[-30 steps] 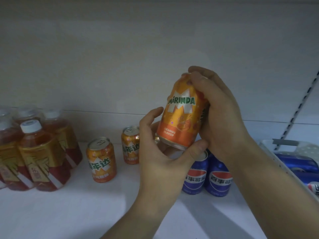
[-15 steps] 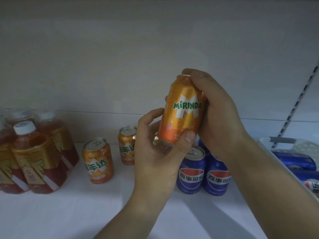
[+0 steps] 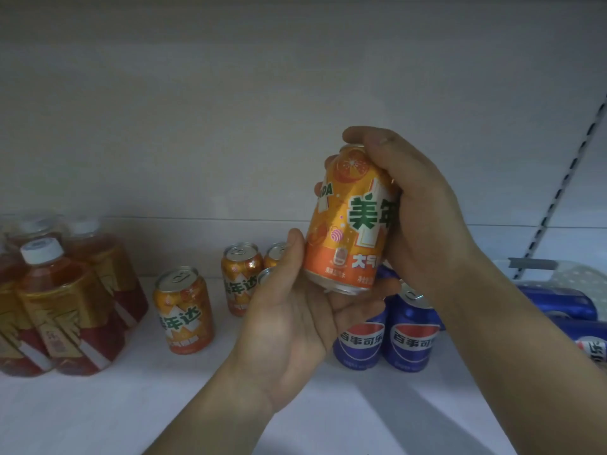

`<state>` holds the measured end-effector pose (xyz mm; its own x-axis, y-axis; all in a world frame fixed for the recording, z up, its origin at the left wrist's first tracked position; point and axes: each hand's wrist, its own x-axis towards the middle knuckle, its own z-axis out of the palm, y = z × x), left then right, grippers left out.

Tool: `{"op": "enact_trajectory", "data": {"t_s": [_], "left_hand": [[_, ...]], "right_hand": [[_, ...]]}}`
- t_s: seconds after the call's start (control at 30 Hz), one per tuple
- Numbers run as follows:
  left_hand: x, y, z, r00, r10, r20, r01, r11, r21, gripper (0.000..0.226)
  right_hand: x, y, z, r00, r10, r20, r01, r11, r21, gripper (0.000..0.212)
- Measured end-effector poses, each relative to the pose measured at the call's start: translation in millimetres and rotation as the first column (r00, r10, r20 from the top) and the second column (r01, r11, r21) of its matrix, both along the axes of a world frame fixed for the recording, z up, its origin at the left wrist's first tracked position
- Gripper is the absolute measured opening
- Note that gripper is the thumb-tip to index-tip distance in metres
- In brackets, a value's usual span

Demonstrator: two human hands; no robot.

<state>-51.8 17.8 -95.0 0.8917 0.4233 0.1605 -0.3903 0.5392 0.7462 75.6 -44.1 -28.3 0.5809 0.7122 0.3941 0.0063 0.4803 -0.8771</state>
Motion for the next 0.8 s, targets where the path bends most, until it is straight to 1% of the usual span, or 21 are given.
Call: {"op": "enact_trajectory", "data": {"t_s": [0.07, 0.1, 0.13, 0.17, 0.2, 0.23, 0.27, 0.3, 0.33, 0.4, 0.47, 0.53, 0.57, 0.63, 0.67, 0.7, 0.73, 0.77, 0.8], "left_hand": [[3, 7, 9, 0.991, 0.094, -0.1, -0.082, 0.99, 0.117, 0.074], [0, 10, 3, 0.985, 0.125, -0.123, -0.093, 0.968, 0.235, 0.085], [0, 10, 4, 0.968, 0.2, -0.15, -0.135, 0.924, 0.359, 0.098], [5, 11, 1, 0.952, 0.286, -0.107, -0.215, 0.877, 0.43, 0.086], [10, 5, 4, 0.952, 0.29, -0.096, -0.23, 0.887, 0.4, 0.069], [7, 3, -5, 0.954, 0.299, -0.035, -0.26, 0.876, 0.405, 0.061], [5, 0, -9, 0.95, 0.312, 0.001, -0.286, 0.871, 0.399, 0.058], [2, -4, -13, 0.946, 0.322, 0.02, -0.305, 0.873, 0.382, 0.059], [4, -3, -9, 0.944, 0.328, 0.029, -0.319, 0.89, 0.324, 0.061], [4, -4, -8, 0.972, 0.231, 0.034, -0.233, 0.952, 0.198, 0.064], [2, -3, -8, 0.988, 0.144, 0.056, -0.149, 0.983, 0.105, 0.063], [-1, -6, -10, 0.991, 0.098, 0.092, -0.105, 0.991, 0.081, 0.066], [-6, -9, -12, 0.992, 0.084, 0.097, -0.093, 0.991, 0.092, 0.068], [1, 2, -7, 0.992, 0.114, 0.05, -0.119, 0.989, 0.089, 0.073], [-1, 3, 0, 0.99, 0.136, 0.026, -0.139, 0.984, 0.111, 0.08], [-8, 8, -3, 0.987, 0.146, 0.062, -0.155, 0.973, 0.172, 0.082], [-12, 13, -9, 0.988, 0.116, 0.099, -0.135, 0.968, 0.212, 0.072], [-14, 17, -14, 0.992, 0.031, 0.125, -0.056, 0.978, 0.2, 0.054], [-10, 17, -14, 0.997, 0.029, 0.067, -0.043, 0.975, 0.217, 0.043]], "right_hand": [[0, 0, 0, 0.999, 0.013, -0.029, -0.013, 1.0, 0.017, 0.038], [0, -1, 0, 0.999, 0.015, -0.035, -0.014, 1.0, 0.017, 0.039], [0, -1, 0, 0.999, 0.011, -0.03, -0.01, 1.0, 0.011, 0.039], [-1, 0, -1, 1.0, 0.005, -0.018, -0.005, 1.0, 0.003, 0.039], [-2, 0, -2, 1.0, -0.001, -0.003, 0.001, 1.0, -0.006, 0.038], [-3, 1, -3, 1.0, -0.007, 0.011, 0.008, 1.0, -0.015, 0.037], [-4, 2, -3, 1.0, -0.014, 0.023, 0.015, 1.0, -0.023, 0.037], [-5, 2, -4, 0.999, -0.02, 0.029, 0.021, 0.999, -0.027, 0.038], [-6, 3, -3, 0.999, -0.021, 0.028, 0.021, 0.999, -0.027, 0.039], [-8, 3, -2, 1.0, 0.004, 0.005, -0.004, 1.0, -0.029, 0.043], [-10, 2, -1, 0.998, 0.05, -0.024, -0.051, 0.998, -0.041, 0.045], [-11, 0, -2, 0.997, 0.07, -0.027, -0.071, 0.996, -0.045, 0.045], [-11, 0, -1, 0.997, 0.07, -0.024, -0.071, 0.997, -0.041, 0.046], [-12, -2, 0, 0.996, 0.08, -0.038, -0.08, 0.997, -0.021, 0.049], [-13, -3, 1, 0.995, 0.088, -0.049, -0.089, 0.996, -0.009, 0.049], [-13, -4, 2, 0.994, 0.095, -0.059, -0.095, 0.995, 0.005, 0.049], [-13, -4, 3, 0.993, 0.098, -0.07, -0.097, 0.995, 0.018, 0.049], [-13, -5, 4, 0.992, 0.1, -0.082, -0.098, 0.995, 0.029, 0.049], [-13, -6, 5, 0.991, 0.098, -0.09, -0.096, 0.995, 0.033, 0.048]]}}
